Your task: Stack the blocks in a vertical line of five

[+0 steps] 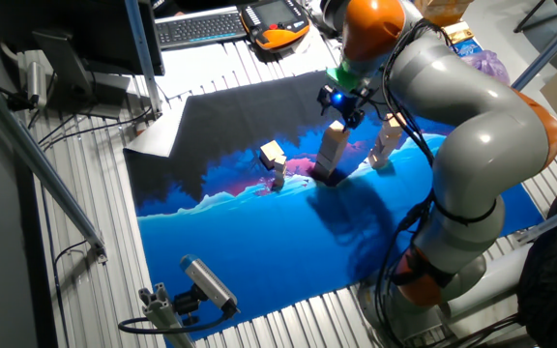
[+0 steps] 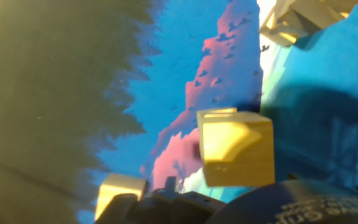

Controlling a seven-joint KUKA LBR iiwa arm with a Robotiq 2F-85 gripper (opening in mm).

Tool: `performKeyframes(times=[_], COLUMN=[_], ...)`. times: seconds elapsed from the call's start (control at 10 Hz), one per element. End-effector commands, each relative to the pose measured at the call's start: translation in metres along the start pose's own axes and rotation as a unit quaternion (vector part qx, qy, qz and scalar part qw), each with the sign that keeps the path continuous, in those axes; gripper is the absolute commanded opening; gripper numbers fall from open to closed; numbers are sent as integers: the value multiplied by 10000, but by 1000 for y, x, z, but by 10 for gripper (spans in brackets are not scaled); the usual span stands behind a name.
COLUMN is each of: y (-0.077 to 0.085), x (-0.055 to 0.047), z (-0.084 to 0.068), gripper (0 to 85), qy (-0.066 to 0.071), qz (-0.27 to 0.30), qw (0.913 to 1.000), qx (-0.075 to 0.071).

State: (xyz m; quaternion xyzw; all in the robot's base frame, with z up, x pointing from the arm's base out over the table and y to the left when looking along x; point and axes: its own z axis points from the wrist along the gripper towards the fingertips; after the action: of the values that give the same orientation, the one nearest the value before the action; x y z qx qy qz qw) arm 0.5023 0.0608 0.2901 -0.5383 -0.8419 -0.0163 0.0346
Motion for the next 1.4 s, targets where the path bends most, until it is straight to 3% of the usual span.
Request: performKeyframes(times=[0.0, 0.2, 0.4, 0.5, 0.6, 0.7, 0.9, 1.0, 1.1, 1.3], y=[2, 7, 5, 5, 5, 5, 5, 5, 5, 5], x=[0, -2, -2, -2, -2, -2, -2, -2, -2, -2], z=[2, 6, 4, 4, 4, 4, 4, 4, 4, 4], gripper=[510, 510, 170, 0, 0, 0, 0, 0, 0, 0], qy=[-10, -12, 69, 171, 257, 457, 527, 671, 625, 491], qz=[15, -86, -280, -444, -685, -792, -1027, -1166, -1279, -1388], qw=[10000, 9999, 9995, 9984, 9969, 9952, 9928, 9904, 9894, 9883], qx=[-34, -93, -150, -300, -276, -355, -323, -321, -294, -408])
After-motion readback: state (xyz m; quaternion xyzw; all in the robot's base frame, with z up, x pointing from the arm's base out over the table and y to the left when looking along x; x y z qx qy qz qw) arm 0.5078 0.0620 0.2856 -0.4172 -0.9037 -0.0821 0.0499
